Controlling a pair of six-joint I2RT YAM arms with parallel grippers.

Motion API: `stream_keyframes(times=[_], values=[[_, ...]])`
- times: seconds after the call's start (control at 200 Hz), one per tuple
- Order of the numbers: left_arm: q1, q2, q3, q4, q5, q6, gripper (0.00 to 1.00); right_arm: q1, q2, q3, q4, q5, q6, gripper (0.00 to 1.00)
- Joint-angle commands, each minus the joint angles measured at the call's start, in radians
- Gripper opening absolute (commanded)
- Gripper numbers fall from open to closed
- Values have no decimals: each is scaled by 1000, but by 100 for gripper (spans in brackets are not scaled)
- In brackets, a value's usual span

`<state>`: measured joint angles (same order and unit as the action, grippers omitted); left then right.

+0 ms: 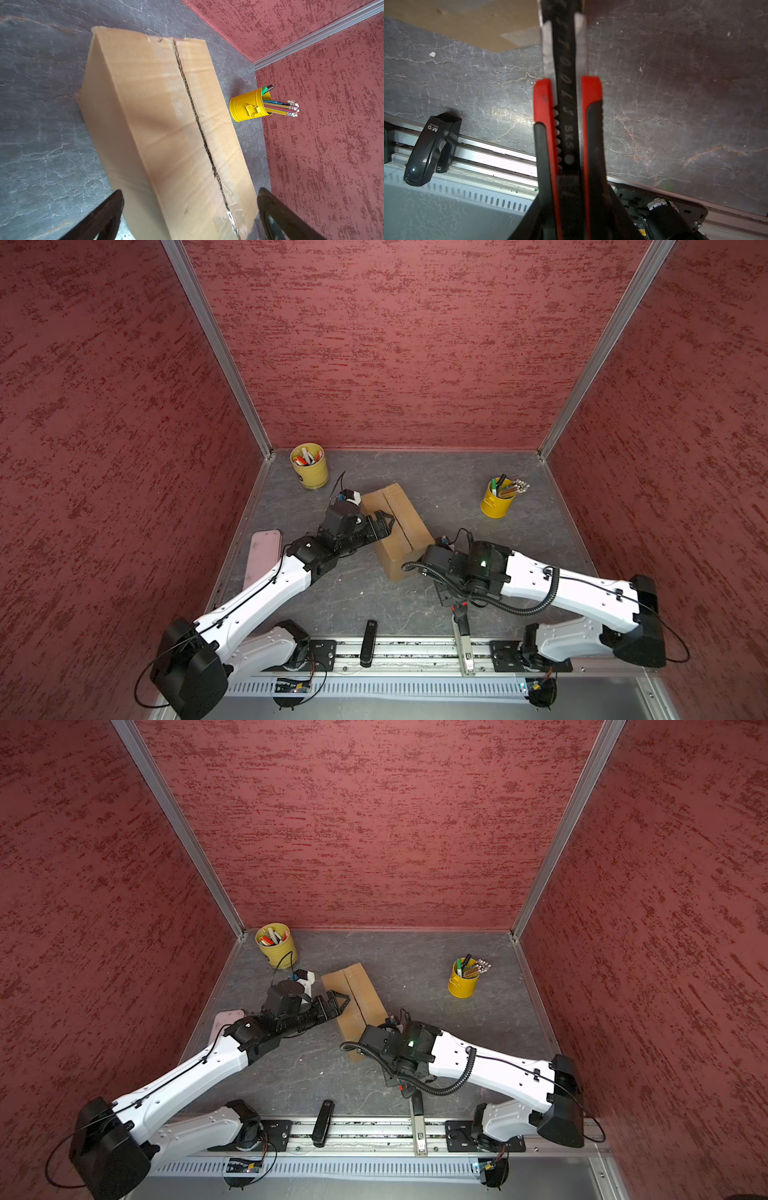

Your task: Unpack the express box

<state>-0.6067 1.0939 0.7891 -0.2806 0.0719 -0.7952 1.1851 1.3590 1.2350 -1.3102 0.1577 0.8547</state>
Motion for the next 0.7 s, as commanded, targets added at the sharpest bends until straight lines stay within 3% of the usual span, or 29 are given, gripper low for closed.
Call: stream_keyframes(times=[0.0, 0.691], values=[[-11, 7, -8, 27, -1, -1, 100, 13, -24, -9, 4, -10, 35, 0], [-24, 20, -11, 41, 0, -1, 100, 21, -29, -2, 23, -4, 45, 0]])
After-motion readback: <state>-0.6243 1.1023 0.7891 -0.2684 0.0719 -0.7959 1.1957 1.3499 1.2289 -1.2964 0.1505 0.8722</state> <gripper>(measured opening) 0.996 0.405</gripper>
